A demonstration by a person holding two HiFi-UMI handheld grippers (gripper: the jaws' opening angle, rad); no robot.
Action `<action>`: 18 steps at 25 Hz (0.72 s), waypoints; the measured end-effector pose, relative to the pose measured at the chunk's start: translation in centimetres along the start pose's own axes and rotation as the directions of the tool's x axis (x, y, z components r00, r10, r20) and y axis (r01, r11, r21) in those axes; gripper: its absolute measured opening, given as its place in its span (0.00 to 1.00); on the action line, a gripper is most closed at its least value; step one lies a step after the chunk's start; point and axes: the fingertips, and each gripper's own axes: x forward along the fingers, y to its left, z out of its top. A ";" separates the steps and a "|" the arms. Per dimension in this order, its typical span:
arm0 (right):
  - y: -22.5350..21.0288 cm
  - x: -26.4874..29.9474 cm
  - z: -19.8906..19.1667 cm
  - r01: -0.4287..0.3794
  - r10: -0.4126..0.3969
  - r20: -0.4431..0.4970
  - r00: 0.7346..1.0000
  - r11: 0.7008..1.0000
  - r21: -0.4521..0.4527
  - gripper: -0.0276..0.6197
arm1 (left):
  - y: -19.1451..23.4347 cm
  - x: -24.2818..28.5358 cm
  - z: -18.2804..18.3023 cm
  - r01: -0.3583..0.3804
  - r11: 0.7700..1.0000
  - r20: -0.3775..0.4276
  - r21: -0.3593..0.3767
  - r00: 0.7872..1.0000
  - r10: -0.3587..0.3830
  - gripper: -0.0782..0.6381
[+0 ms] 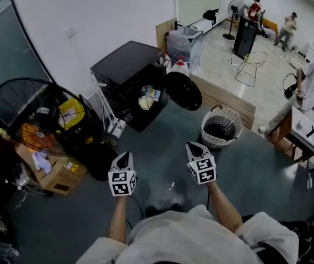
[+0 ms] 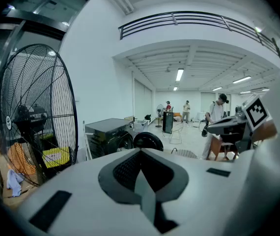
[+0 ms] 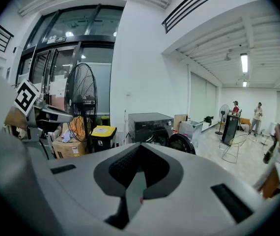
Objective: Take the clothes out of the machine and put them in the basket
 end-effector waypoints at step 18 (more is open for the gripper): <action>-2.4 5.4 -2.2 -0.054 0.053 0.018 0.998 0.998 0.016 0.08 | 0.1 5.0 -1.1 -0.042 0.999 -0.016 0.030 0.999 0.042 0.13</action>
